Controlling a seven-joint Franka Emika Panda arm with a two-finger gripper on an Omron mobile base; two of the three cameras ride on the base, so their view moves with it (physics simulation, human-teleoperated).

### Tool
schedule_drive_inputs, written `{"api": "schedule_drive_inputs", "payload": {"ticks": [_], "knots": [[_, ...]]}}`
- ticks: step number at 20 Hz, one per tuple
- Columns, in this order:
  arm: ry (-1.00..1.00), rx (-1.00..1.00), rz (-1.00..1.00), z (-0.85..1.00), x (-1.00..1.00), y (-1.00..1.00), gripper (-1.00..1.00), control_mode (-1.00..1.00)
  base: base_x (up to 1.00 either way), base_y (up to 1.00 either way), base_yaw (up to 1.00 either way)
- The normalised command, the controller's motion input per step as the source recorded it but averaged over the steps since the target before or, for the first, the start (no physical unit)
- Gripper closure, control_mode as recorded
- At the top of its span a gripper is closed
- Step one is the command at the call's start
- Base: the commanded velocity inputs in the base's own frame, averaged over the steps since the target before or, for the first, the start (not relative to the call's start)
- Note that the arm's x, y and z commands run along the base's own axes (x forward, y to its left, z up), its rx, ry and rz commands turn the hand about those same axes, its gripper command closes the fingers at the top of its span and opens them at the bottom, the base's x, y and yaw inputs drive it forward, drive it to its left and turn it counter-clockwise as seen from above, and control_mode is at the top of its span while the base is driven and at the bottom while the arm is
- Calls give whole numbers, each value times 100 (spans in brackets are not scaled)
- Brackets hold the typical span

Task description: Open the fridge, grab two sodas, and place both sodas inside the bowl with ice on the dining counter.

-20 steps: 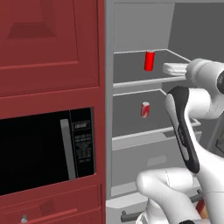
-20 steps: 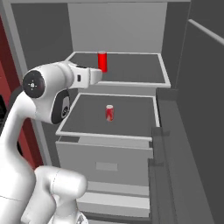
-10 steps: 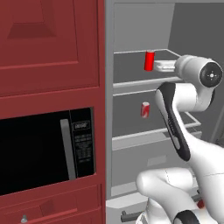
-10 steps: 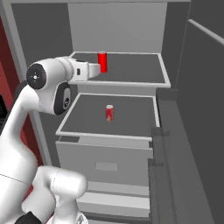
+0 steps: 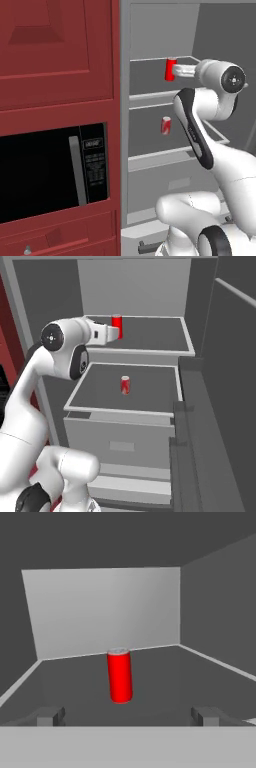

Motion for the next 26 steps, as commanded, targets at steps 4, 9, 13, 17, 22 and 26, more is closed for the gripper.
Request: {"api": "schedule_drive_inputs", "payload": {"ticks": [4,9,13,17,22,26], "knots": [[0,8,0,0,35,0,-100,-100,0,0,0],[0,2,0,0,37,0,-100,-100,0,0,0],[0,0,0,0,35,0,-100,-100,0,0,0],[0,-4,0,-2,34,3,-100,-100,0,0,0],[0,-1,0,0,36,0,-100,-100,0,0,0],[0,0,0,-3,38,0,-100,-100,0,0,0]]}}
